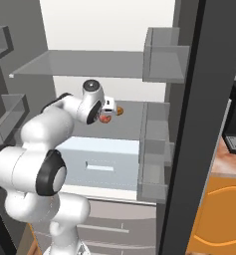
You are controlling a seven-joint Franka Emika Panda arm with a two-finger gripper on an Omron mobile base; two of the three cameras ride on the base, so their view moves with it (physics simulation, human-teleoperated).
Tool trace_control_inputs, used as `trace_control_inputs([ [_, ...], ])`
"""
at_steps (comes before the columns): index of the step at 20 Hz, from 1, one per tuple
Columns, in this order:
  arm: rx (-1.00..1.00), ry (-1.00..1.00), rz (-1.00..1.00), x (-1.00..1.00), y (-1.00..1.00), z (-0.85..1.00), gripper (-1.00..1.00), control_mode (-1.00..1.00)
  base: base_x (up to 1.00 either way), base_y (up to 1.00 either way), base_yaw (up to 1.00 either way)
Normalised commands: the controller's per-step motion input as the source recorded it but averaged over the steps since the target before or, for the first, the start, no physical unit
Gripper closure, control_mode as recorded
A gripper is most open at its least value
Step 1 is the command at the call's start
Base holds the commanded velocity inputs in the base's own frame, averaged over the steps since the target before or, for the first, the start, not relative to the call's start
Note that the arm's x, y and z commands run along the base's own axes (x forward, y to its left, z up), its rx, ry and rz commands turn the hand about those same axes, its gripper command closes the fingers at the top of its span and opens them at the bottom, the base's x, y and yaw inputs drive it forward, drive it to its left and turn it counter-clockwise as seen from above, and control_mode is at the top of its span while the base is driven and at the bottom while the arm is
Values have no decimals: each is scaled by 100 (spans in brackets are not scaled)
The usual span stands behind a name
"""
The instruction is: Pick up the peach and kiwi from the fridge and place one fruit on each plate on the dining counter.
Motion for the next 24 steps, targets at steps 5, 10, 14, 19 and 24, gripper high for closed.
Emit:
trace_control_inputs([
  [5,-2,1,6,27,0,-23,-100,-100,0,0,0],
  [10,0,2,4,33,0,-15,-100,-100,0,0,0],
  [14,-2,5,3,29,0,-19,-100,-100,0,0,0],
  [19,-4,5,1,29,0,-25,-100,-100,0,0,0],
  [24,-1,3,0,39,0,-12,-100,-100,0,0,0],
])
